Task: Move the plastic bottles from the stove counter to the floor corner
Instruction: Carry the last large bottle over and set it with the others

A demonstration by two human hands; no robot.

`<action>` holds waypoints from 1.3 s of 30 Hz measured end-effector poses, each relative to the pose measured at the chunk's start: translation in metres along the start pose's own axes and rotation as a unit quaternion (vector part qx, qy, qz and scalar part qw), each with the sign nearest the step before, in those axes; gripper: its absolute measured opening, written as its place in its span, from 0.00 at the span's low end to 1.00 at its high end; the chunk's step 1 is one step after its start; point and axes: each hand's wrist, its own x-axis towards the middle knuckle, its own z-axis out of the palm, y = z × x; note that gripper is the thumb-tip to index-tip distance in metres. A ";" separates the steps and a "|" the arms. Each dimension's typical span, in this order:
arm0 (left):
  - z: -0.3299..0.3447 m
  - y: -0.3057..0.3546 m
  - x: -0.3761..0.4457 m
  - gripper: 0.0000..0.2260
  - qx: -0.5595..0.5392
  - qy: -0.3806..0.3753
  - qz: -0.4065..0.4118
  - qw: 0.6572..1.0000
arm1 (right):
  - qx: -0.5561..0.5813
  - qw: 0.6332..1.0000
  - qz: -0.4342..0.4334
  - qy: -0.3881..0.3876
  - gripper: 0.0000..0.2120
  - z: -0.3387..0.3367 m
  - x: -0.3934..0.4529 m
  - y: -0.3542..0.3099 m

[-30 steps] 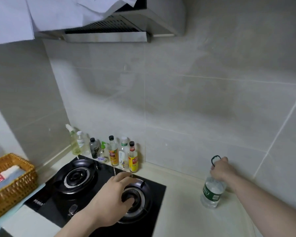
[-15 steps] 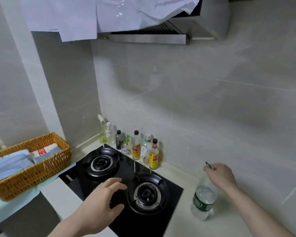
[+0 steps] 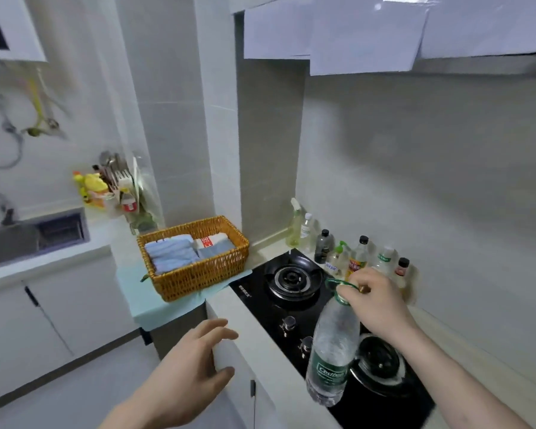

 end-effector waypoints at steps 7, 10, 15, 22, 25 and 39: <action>-0.057 -0.093 -0.084 0.20 0.000 0.069 -0.102 0.992 | 0.025 0.992 -0.049 -0.110 0.21 0.127 0.000 -0.100; -0.077 -0.121 -0.114 0.19 -0.007 0.096 -0.149 0.984 | 0.038 0.983 -0.067 -0.167 0.18 0.177 -0.002 -0.135; -0.103 -0.165 -0.149 0.19 -0.009 0.140 -0.245 0.959 | 0.046 0.956 -0.112 -0.269 0.16 0.260 0.003 -0.187; -0.131 -0.224 -0.179 0.18 -0.004 0.202 -0.356 0.912 | 0.034 0.885 -0.193 -0.422 0.16 0.370 0.018 -0.247; -0.141 -0.243 -0.193 0.18 -0.005 0.229 -0.410 0.883 | 0.025 0.850 -0.209 -0.483 0.17 0.411 0.026 -0.266; -0.149 -0.308 -0.311 0.18 -0.034 0.303 -0.609 0.733 | -0.039 0.706 -0.274 -0.653 0.15 0.602 -0.003 -0.372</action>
